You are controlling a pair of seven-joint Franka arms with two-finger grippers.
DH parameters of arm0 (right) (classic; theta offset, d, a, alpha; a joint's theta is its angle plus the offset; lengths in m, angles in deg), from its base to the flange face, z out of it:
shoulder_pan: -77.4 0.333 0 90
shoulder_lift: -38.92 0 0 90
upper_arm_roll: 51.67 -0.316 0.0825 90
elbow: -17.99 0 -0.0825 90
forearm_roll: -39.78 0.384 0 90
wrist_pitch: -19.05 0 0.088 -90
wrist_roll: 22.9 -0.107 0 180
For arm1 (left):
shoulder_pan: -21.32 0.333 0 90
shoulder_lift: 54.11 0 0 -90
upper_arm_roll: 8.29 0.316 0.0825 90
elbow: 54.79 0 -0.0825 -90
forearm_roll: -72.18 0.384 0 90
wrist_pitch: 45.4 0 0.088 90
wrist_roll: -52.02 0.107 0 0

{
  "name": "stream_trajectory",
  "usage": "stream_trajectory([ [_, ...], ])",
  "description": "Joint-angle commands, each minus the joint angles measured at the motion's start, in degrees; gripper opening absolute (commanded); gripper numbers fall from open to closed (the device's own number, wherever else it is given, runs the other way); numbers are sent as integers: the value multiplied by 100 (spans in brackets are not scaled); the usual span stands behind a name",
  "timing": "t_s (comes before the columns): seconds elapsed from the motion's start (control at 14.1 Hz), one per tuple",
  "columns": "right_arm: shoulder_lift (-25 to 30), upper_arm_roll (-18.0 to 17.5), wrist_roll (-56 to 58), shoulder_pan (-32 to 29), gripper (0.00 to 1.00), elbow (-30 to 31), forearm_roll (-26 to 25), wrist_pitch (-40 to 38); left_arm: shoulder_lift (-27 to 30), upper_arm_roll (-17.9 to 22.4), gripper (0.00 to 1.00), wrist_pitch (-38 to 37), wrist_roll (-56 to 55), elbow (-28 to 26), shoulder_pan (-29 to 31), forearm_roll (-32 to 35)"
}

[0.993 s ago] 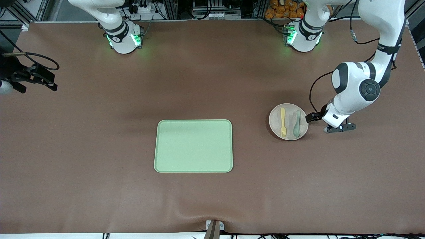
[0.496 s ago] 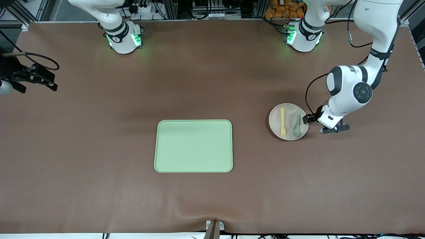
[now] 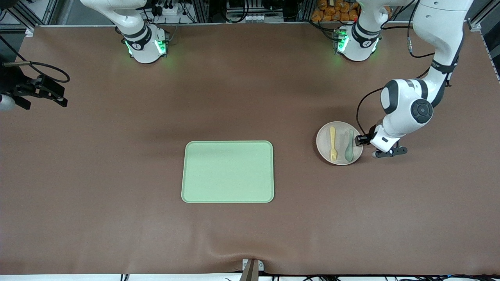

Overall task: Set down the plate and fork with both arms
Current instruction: 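Close the left gripper on the plate rim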

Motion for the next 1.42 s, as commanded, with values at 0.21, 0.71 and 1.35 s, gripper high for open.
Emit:
stream_trajectory([
  [0.21,-28,-10,-30,-36,100,-63,37,-55,-88,-50,36,148,180,-28,44,-155],
  [0.71,-28,-10,-30,-36,100,-72,37,-99,-132,-155,1,148,189,24,43,-577],
  [1.35,-28,-1,-30,-36,100,-63,37,-117,-35,-340,0,113,400,217,44,-577],
])
